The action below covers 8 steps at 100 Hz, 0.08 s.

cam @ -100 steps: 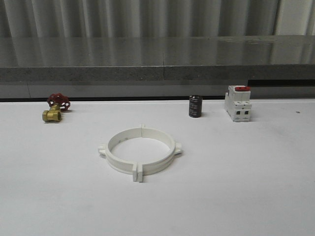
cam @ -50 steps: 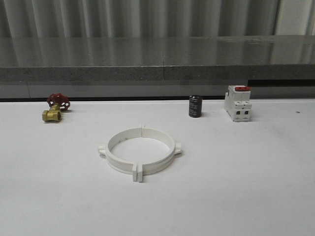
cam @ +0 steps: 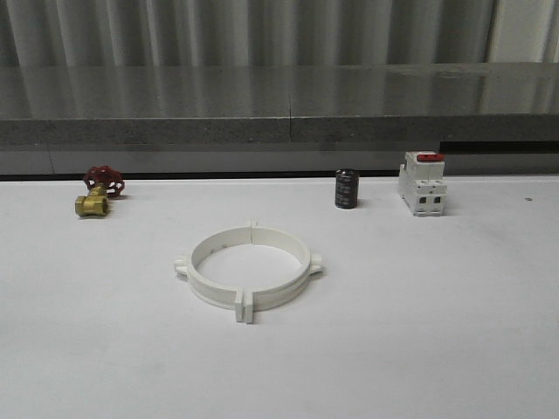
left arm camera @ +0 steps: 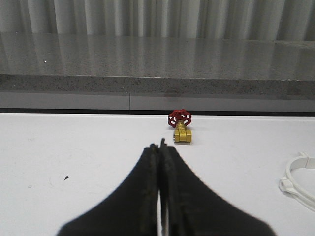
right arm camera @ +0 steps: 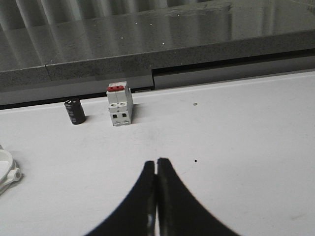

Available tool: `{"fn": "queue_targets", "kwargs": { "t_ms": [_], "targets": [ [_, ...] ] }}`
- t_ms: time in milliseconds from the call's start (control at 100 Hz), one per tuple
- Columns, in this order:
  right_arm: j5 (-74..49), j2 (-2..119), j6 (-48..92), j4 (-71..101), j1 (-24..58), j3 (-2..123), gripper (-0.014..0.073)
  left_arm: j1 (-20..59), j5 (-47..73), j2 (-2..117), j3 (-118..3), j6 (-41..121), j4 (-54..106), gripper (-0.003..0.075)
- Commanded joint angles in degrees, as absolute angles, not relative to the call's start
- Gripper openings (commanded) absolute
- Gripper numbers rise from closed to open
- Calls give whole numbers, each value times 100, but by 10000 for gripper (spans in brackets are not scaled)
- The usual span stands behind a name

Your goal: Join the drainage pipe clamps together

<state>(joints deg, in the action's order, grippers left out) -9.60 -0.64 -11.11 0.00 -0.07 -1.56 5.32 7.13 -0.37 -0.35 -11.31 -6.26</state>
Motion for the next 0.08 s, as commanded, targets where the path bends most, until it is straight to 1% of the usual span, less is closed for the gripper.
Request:
{"fn": "queue_targets", "kwargs": {
  "t_ms": [0, 70],
  "targets": [
    [-513, -179, -1101, -38, -37, -67, -69, 509, 198, -213, 168, -1193, -633, -20],
    [-513, -179, -1101, -38, -37, -67, -69, 509, 198, -213, 168, -1193, -633, -20]
  ]
}}
